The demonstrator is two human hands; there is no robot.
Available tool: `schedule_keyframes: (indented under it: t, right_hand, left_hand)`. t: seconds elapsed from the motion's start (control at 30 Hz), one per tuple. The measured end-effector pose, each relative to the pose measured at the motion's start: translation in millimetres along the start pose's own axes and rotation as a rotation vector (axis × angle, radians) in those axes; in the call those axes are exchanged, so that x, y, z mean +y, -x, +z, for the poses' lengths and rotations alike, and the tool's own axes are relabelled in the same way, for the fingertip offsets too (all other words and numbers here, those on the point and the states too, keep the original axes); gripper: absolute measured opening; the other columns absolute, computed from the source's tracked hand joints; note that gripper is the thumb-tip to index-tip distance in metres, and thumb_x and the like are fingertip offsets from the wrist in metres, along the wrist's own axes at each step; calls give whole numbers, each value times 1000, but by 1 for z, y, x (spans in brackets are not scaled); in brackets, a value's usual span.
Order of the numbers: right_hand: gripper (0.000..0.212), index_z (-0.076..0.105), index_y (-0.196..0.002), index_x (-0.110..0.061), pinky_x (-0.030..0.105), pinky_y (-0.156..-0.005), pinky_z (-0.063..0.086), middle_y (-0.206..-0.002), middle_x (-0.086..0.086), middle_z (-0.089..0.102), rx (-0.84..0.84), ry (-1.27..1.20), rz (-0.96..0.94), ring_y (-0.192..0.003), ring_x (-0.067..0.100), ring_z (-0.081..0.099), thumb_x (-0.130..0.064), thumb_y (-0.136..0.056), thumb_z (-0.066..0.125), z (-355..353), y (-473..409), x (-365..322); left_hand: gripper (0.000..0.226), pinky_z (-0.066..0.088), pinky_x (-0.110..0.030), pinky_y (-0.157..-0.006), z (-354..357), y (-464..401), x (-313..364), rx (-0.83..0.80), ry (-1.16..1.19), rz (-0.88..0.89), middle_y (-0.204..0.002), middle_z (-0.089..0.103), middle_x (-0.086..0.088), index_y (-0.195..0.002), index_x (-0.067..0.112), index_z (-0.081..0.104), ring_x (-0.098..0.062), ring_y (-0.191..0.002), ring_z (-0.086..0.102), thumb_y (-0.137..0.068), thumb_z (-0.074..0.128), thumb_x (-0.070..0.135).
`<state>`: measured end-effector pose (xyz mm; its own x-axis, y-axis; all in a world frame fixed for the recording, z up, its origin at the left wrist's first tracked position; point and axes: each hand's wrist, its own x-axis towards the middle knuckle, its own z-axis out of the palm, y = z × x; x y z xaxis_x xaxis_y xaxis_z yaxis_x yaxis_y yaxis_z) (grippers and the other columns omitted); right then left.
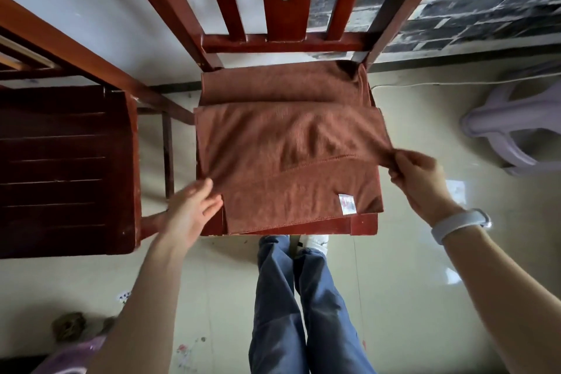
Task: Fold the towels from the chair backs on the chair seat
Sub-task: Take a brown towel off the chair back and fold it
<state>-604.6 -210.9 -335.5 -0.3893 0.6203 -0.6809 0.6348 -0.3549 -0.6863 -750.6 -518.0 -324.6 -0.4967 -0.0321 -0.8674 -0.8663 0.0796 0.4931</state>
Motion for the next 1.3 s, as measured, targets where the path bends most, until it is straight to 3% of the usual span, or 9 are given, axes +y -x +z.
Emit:
schedule_keyframes:
  t: [0.1,0.23,0.33,0.6,0.8,0.97,1.13,1.23,1.3]
  right_hand:
    - [22,52,-94,23,16,-42,35,-57,8,41,13,189,226,-39,7,38,3,-88,44,-4,-20,49]
    - [16,61,-89,-1,13,-38,41,-44,-1,58,-68,167,340,-35,6,51,8,-86,48,-7,-28,77]
    - [12,57,-74,-6,21,-47,36,-58,6,53,-95,305,302,-49,15,46,-3,-86,56,-3,-25,85]
    - [29,57,-95,19,32,-63,33,-75,13,48,52,420,243,-74,23,41,-7,-87,49,-10,-17,101]
    - [27,61,-82,17,30,-65,33,-68,15,50,21,583,200,-68,24,42,-10,-84,56,-7,-6,109]
    - [27,64,-77,12,33,-63,32,-69,25,57,44,768,48,-72,37,51,-12,-86,55,-4,2,105]
    - [21,62,-79,7,30,-60,39,-65,14,55,78,438,109,-65,24,47,-12,-86,58,-7,1,112]
    - [12,62,-87,-1,11,-47,41,-60,5,54,81,316,131,-57,18,49,-12,-86,59,-10,-1,113]
    - [10,61,-87,-3,9,-45,40,-60,5,53,73,290,129,-53,13,50,-12,-87,59,-10,-1,114]
  left_hand:
    - [24,45,-32,-87,-4,-21,-56,139,-275,-70,-112,57,-13,-112,1,56,-24,-95,56,-91,54,13]
    - [26,48,-44,-93,-6,-35,-99,310,-495,15,-98,66,-21,-103,-6,64,-36,-95,60,-88,58,16]
    - [31,48,-48,-87,-3,-35,-110,375,-655,83,-97,67,-27,-95,-5,67,-43,-93,61,-89,56,23]
    - [27,48,-45,-95,-18,-42,-110,398,-540,-62,-105,67,-22,-96,-1,67,-36,-101,62,-85,62,24]
    - [21,51,-38,-90,-15,-39,-112,425,-358,-118,-79,65,-10,-93,-7,66,-8,-49,60,-83,65,12]
    - [14,52,-31,-86,-7,-34,-116,460,-268,-96,-90,64,-6,-90,1,66,-20,-76,67,-84,64,13]
    - [19,52,-12,-60,-6,-33,-122,436,-260,-14,-95,63,-8,-99,-5,66,-23,-82,64,-84,62,7]
    - [22,53,-32,-81,-11,-37,-123,388,-400,-4,-96,65,-7,-98,-2,67,-14,-74,66,-83,65,14]
    - [24,50,-40,-89,-13,-39,-122,360,-500,-11,-98,69,-13,-94,2,69,-24,-93,66,-82,67,22]
